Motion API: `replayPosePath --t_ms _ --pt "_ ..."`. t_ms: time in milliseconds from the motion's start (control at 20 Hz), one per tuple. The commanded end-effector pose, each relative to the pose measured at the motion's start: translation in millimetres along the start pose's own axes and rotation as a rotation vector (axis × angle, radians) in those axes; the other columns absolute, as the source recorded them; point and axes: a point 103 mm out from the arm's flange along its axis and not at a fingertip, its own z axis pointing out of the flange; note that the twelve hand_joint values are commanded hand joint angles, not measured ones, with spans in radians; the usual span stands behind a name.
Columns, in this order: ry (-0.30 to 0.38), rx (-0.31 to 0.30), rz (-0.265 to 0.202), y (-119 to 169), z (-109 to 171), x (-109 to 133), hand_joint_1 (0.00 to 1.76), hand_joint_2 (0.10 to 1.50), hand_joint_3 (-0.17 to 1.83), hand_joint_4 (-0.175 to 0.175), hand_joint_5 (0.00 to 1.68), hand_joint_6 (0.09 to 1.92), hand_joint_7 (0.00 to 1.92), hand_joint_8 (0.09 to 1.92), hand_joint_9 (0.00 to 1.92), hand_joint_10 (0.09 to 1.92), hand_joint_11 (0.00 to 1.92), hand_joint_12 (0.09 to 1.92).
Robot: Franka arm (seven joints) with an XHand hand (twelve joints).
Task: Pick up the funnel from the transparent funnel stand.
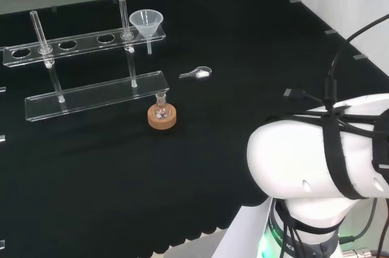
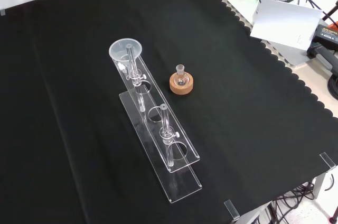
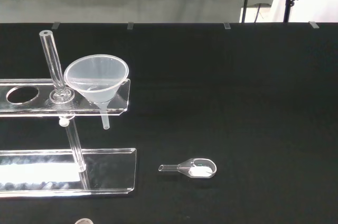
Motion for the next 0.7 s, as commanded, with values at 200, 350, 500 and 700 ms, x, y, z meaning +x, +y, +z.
replayPosePath --t_ms 200,350,500,700 --pt "-0.011 -0.009 0.007 0.2 -0.5 -1.1 0.01 1.15 0.48 0.008 0.3 0.09 0.01 0.53 0.2 0.65 0.08 1.35" --pt "-0.015 -0.013 0.011 0.2 -0.6 -1.8 0.0 1.16 0.47 0.008 0.3 0.09 0.01 0.53 0.2 0.64 0.08 1.35" --pt "-0.021 -0.01 0.013 0.9 -0.2 -2.6 0.0 1.16 0.47 0.008 0.3 0.09 0.01 0.53 0.2 0.64 0.08 1.35" --pt "-0.015 0.01 0.023 11.8 4.5 -8.0 0.0 1.17 0.46 0.008 0.3 0.09 0.01 0.53 0.2 0.64 0.08 1.35"
